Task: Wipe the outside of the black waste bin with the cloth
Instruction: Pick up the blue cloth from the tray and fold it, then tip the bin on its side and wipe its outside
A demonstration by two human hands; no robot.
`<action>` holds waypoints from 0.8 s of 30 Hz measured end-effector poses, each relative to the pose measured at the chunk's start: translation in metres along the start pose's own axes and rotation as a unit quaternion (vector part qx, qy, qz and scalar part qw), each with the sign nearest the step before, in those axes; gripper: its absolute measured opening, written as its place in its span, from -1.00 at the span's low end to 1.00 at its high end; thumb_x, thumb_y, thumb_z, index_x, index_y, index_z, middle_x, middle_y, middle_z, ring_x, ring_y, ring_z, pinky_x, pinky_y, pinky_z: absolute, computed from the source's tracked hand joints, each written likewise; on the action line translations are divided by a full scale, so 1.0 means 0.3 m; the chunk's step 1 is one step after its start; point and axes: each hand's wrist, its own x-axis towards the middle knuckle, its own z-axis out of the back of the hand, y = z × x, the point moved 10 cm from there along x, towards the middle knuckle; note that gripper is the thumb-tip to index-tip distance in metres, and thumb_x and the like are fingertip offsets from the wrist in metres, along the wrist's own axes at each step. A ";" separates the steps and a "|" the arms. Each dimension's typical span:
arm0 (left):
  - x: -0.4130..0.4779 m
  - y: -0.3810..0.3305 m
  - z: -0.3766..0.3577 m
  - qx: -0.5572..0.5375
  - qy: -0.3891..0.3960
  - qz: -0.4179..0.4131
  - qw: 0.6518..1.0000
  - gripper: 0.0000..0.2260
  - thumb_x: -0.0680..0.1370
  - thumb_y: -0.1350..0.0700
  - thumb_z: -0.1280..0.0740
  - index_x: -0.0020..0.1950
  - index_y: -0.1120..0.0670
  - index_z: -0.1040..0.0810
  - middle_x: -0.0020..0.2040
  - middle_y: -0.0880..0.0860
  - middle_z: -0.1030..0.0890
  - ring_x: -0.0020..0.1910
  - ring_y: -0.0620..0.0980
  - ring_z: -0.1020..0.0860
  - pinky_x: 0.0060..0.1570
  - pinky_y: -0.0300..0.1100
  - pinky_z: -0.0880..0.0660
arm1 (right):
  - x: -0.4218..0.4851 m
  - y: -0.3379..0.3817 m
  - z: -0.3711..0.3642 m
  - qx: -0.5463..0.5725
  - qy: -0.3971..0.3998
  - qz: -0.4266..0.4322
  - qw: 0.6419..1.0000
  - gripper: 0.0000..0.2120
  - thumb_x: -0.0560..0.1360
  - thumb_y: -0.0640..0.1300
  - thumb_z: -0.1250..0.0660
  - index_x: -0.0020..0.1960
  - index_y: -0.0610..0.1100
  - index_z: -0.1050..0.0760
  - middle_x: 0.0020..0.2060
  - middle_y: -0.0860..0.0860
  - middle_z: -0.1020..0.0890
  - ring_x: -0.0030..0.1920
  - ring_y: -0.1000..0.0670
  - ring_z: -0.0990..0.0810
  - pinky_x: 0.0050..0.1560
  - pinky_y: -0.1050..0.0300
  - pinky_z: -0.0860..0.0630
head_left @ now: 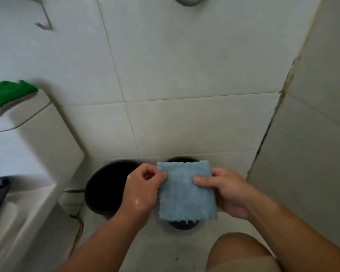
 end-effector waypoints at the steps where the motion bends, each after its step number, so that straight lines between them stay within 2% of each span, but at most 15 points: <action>1: 0.028 0.050 -0.029 0.024 -0.004 0.002 1.000 -0.88 0.46 0.26 -0.49 -0.15 0.13 -0.57 -0.24 0.06 -0.64 -0.28 0.02 -0.58 -0.27 -0.08 -0.54 | 0.024 -0.022 0.045 0.001 -0.025 0.003 1.000 -0.73 0.47 -0.22 -0.43 0.17 -0.23 -0.60 0.03 -0.15 -0.72 0.04 -0.14 -0.71 -0.03 -0.05 -0.65; 3: 0.057 0.128 -0.096 0.068 -0.010 0.003 0.998 -0.81 0.44 0.23 -0.52 -0.04 0.02 -0.60 -0.14 -0.01 -0.66 -0.24 -0.12 -0.64 -0.21 -0.23 -0.57 | 0.072 -0.066 0.137 -0.009 -0.074 0.011 0.997 -0.77 0.49 -0.20 -0.43 0.13 -0.20 -0.62 -0.03 -0.12 -0.74 0.00 -0.11 -0.72 0.09 -0.15 -0.62; 4: 0.062 0.160 -0.137 0.082 -0.002 -0.004 0.997 -0.81 0.46 0.21 -0.51 -0.01 -0.01 -0.61 -0.13 -0.03 -0.67 -0.22 -0.16 -0.64 -0.16 -0.25 -0.58 | 0.092 -0.087 0.178 -0.013 -0.096 0.016 0.995 -0.79 0.49 -0.19 -0.44 0.12 -0.18 -0.62 -0.06 -0.09 -0.74 -0.03 -0.08 -0.72 0.06 -0.16 -0.62; 6: 0.058 0.214 -0.250 0.068 0.055 -0.009 0.996 -0.87 0.54 0.18 -0.45 0.01 -0.04 -0.66 -0.13 -0.07 -0.70 -0.13 -0.17 -0.66 -0.06 -0.19 -0.61 | 0.129 -0.123 0.231 -0.015 -0.118 0.034 0.992 -0.82 0.51 -0.19 -0.42 0.11 -0.17 -0.62 -0.08 -0.06 -0.75 -0.05 -0.05 -0.73 -0.05 -0.05 -0.62; 8: 0.045 0.270 -0.357 0.031 0.113 0.018 0.993 -0.86 0.61 0.15 -0.37 0.07 -0.07 -0.64 -0.05 -0.16 -0.70 -0.06 -0.20 -0.67 -0.02 -0.20 -0.63 | 0.161 -0.161 0.268 -0.030 -0.136 0.053 0.989 -0.82 0.53 -0.18 -0.40 0.12 -0.16 -0.62 -0.05 -0.07 -0.74 -0.01 -0.07 -0.72 -0.04 -0.01 -0.62; 11: 0.058 0.361 -0.430 -0.027 0.118 0.069 0.990 -0.85 0.63 0.16 -0.34 0.14 -0.04 -0.61 0.00 -0.08 -0.71 -0.01 -0.15 -0.68 -0.04 -0.19 -0.64 | 0.201 -0.220 0.333 -0.092 -0.192 0.096 0.972 -0.83 0.53 -0.11 -0.44 0.11 -0.08 -0.65 -0.04 -0.03 -0.73 0.00 -0.06 -0.71 -0.01 0.00 -0.65; 13: 0.069 0.414 -0.460 -0.036 0.128 0.097 0.986 -0.86 0.62 0.13 -0.35 0.17 -0.02 -0.58 0.02 -0.04 -0.72 0.00 -0.12 -0.69 -0.05 -0.17 -0.65 | 0.230 -0.268 0.358 -0.120 -0.208 0.098 0.966 -0.73 0.48 0.02 -0.49 0.15 0.02 -0.64 0.02 0.01 -0.70 0.03 -0.02 -0.69 -0.01 0.01 -0.65; 17: 0.109 0.501 -0.515 -0.011 0.199 0.116 0.973 -0.86 0.61 0.06 -0.34 0.17 -0.05 -0.58 -0.01 -0.10 -0.73 -0.01 -0.12 -0.70 -0.07 -0.18 -0.65 | 0.275 -0.398 0.406 -0.012 -0.195 0.039 0.980 -0.62 0.37 0.04 -0.47 0.17 -0.01 -0.63 0.00 -0.04 -0.72 0.02 -0.06 -0.71 -0.09 0.05 -0.64; 19: 0.163 0.533 -0.509 0.089 0.205 0.061 0.973 -0.89 0.61 0.06 -0.36 0.10 -0.07 -0.64 -0.09 -0.10 -0.72 -0.06 -0.14 -0.69 -0.09 -0.20 -0.64 | 0.270 -0.454 0.451 0.025 -0.222 0.025 0.974 -0.61 0.37 0.00 -0.47 0.18 -0.07 -0.62 0.00 -0.05 -0.73 0.03 -0.06 -0.71 -0.03 -0.02 -0.65; 21: 0.228 0.566 -0.496 0.255 0.187 -0.019 0.948 -0.88 0.59 0.02 -0.38 0.10 -0.06 -0.66 -0.12 -0.14 -0.69 -0.11 -0.21 -0.65 -0.05 -0.22 -0.61 | 0.251 -0.514 0.508 0.045 -0.269 0.009 0.962 -0.60 0.37 -0.01 -0.47 0.18 -0.08 -0.62 0.00 -0.03 -0.73 0.03 -0.06 -0.71 0.01 -0.06 -0.66; 22: 0.246 0.581 -0.512 0.339 0.195 -0.053 0.919 -0.79 0.58 -0.03 -0.38 0.19 -0.05 -0.62 -0.05 -0.15 -0.67 -0.07 -0.23 -0.62 0.00 -0.24 -0.59 | 0.239 -0.543 0.534 0.049 -0.287 -0.001 0.957 -0.62 0.38 -0.01 -0.48 0.17 -0.07 -0.62 -0.02 -0.03 -0.74 0.02 -0.05 -0.72 -0.03 -0.03 -0.66; 24: 0.245 0.654 -0.586 0.472 0.270 -0.068 0.836 -0.55 0.58 -0.20 -0.31 0.40 -0.02 -0.48 0.21 -0.07 -0.61 0.16 -0.10 -0.58 0.16 -0.18 -0.52 | 0.212 -0.597 0.577 0.055 -0.318 -0.019 0.946 -0.72 0.44 -0.08 -0.47 0.14 -0.07 -0.63 -0.07 -0.03 -0.74 -0.06 -0.03 -0.73 -0.24 0.12 -0.63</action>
